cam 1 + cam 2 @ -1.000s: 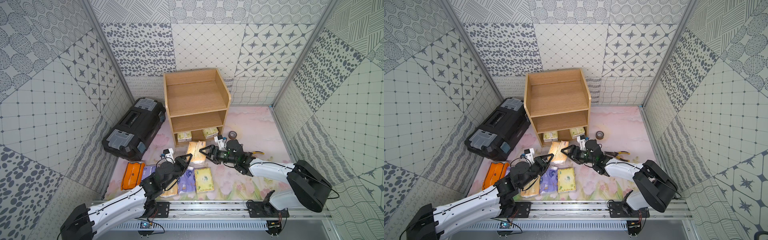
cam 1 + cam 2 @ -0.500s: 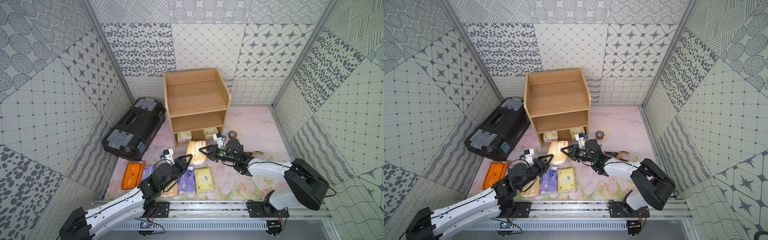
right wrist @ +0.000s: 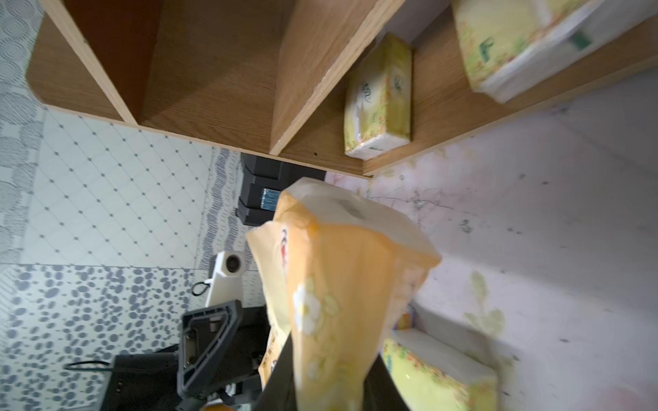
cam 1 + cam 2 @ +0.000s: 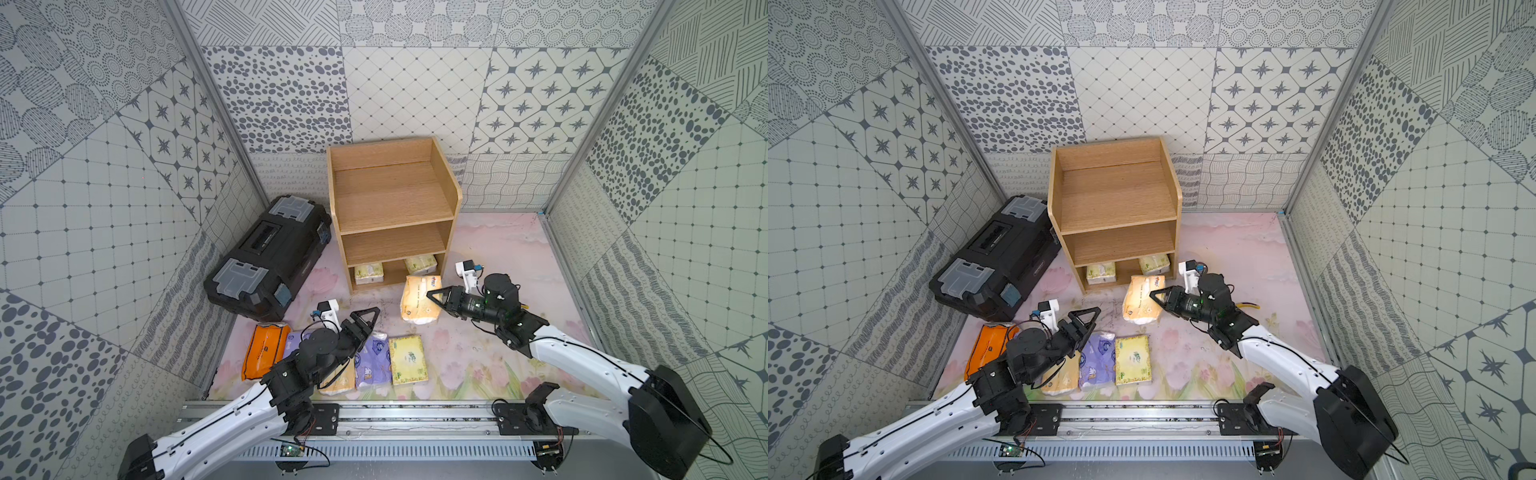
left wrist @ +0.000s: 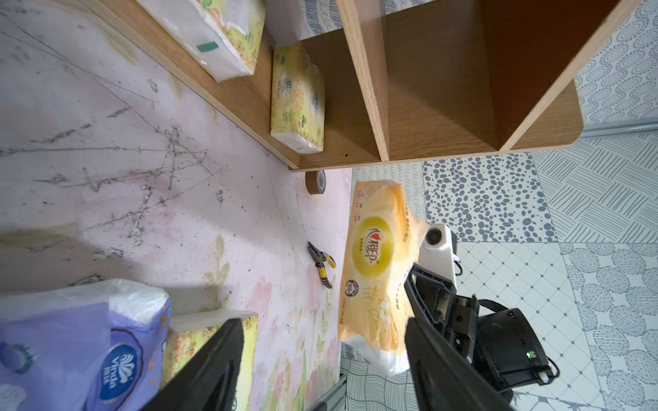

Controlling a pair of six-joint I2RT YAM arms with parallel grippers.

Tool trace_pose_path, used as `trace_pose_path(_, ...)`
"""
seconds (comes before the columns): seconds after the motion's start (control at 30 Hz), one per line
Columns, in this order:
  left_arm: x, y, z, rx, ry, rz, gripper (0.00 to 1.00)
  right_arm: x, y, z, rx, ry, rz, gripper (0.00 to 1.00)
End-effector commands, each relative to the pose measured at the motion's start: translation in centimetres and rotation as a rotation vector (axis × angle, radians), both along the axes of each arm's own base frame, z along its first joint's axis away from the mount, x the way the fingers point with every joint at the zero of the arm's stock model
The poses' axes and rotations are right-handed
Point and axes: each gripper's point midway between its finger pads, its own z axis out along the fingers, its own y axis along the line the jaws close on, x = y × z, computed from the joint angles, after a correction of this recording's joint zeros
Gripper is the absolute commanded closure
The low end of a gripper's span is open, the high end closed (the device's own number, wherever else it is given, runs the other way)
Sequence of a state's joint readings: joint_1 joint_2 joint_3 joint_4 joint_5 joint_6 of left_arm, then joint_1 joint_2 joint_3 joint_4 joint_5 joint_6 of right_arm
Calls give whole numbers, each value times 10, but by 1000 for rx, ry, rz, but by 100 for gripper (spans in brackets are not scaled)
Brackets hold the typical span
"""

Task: Remove the tissue boxes from the shelf
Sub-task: Pick up a box of tissues from the shelf, then place the box of tissues at the center of the board.

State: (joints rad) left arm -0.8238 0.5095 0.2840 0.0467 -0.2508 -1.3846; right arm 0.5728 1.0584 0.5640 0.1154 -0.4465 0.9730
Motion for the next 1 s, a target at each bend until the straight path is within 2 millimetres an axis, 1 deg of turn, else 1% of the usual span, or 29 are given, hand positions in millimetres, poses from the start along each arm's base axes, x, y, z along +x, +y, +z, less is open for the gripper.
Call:
trace_pose_path(0.0,-3,27,-24,227,26,54,24,-22,-40,-29,-251,7,17,85)
trace_pose_path(0.07,-2,31,-27,251,28,67,23,-31,-60,-37,-336,27,3,84)
trace_pose_path(0.13,-2,31,-27,264,19,66,23,-41,-72,-48,-412,56,6,84)
trace_pose_path(0.2,-1,31,-26,281,12,59,24,-50,-78,-57,-454,84,27,84)
trace_pose_path(0.37,-1,35,-28,334,32,69,23,-69,-80,-77,-469,141,79,84)
trace_pose_path(0.47,0,35,-31,326,38,79,23,-77,-75,-86,-455,172,124,83)
trace_pose_path(0.5,0,35,-31,316,40,81,23,-78,-72,-86,-445,174,141,83)
trace_pose_path(0.57,0,33,-34,302,44,81,23,-86,-64,-96,-421,202,191,83)
trace_pose_path(0.63,0,32,-36,296,49,79,23,-88,-58,-101,-404,210,218,83)
trace_pose_path(0.77,0,30,-38,288,59,73,23,-84,-47,-107,-350,204,224,83)
trace_pose_path(0.97,1,28,-36,273,56,67,23,-79,-28,-107,-232,172,247,81)
